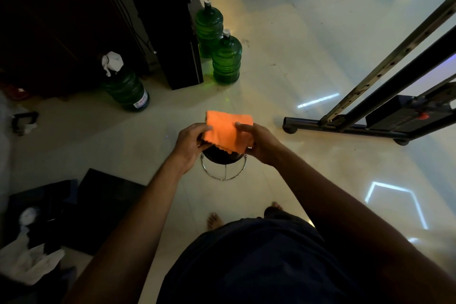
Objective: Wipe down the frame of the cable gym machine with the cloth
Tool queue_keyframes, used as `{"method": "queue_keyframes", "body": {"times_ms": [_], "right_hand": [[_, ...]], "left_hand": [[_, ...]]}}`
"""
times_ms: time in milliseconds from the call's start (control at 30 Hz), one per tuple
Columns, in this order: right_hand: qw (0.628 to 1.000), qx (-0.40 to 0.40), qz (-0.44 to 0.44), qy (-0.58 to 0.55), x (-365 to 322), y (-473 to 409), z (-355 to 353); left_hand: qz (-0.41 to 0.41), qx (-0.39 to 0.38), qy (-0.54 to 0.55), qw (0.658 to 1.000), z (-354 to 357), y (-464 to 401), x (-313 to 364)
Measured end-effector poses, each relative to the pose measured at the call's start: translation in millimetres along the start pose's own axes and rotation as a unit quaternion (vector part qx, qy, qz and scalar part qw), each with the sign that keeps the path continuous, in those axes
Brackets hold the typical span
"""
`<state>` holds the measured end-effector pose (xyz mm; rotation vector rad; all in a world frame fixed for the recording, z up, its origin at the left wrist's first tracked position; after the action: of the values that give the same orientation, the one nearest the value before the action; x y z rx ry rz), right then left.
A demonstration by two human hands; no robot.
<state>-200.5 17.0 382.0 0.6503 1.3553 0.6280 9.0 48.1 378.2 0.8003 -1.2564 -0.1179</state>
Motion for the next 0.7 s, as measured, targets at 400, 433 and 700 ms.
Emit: {"method": "queue_keyframes", "body": {"times_ms": [400, 433, 700], "right_hand": [[0.990, 0.071, 0.009, 0.121, 57.6, -59.4, -22.4], [0.986, 0.085, 0.011, 0.144, 64.2, -73.4, -24.6], [0.941, 0.126, -0.034, 0.313, 78.6, -196.2, -22.0]], "left_hand": [[0.057, 0.079, -0.221, 0.970, -21.1, -59.0, -93.7], [0.065, 0.092, -0.243, 0.963, -19.3, -66.2, -103.7], [0.062, 0.158, -0.316, 0.933, 7.4, -144.2, -155.1]]}}
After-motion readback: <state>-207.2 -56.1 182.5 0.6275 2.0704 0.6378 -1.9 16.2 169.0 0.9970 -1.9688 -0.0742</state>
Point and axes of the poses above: each hand's wrist, its own y-axis away from the middle knuckle, its own z-axis out of the palm, x = y × z, the point moved 4 cm from there along -y, towards the middle knuckle, and after that the axes turned 14 degrees about x, right-handed, at the moved point
